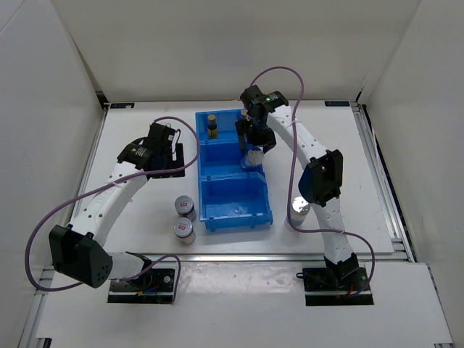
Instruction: Organize the condiment bottles
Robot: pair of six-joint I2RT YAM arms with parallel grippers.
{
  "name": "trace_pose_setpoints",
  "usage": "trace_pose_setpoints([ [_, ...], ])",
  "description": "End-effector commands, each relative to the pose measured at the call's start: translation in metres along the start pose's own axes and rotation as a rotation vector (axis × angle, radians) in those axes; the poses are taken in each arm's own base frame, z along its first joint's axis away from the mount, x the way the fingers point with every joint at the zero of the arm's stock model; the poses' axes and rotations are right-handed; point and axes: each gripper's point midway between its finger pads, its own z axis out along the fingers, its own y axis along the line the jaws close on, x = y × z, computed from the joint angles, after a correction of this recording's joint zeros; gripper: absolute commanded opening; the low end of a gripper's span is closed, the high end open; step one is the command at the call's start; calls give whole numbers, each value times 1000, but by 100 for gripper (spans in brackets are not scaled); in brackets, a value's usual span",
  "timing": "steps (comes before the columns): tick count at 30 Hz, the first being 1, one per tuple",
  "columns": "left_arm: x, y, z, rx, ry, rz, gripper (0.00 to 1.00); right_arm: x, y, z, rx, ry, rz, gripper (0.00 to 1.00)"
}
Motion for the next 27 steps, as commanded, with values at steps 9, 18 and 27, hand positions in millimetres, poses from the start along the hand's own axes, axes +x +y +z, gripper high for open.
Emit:
trace_pose_setpoints([
  [9,-11,2,-5,-4,-39,-7,100,-46,-4,-55,11,-269,11,88],
  [18,-11,2,-5,-4,-39,-7,100,-3,-6,-51,52,-179,-3,86],
  [27,-11,2,-5,-4,-39,-7,100,31,2,-36,98,-100,-52,89],
])
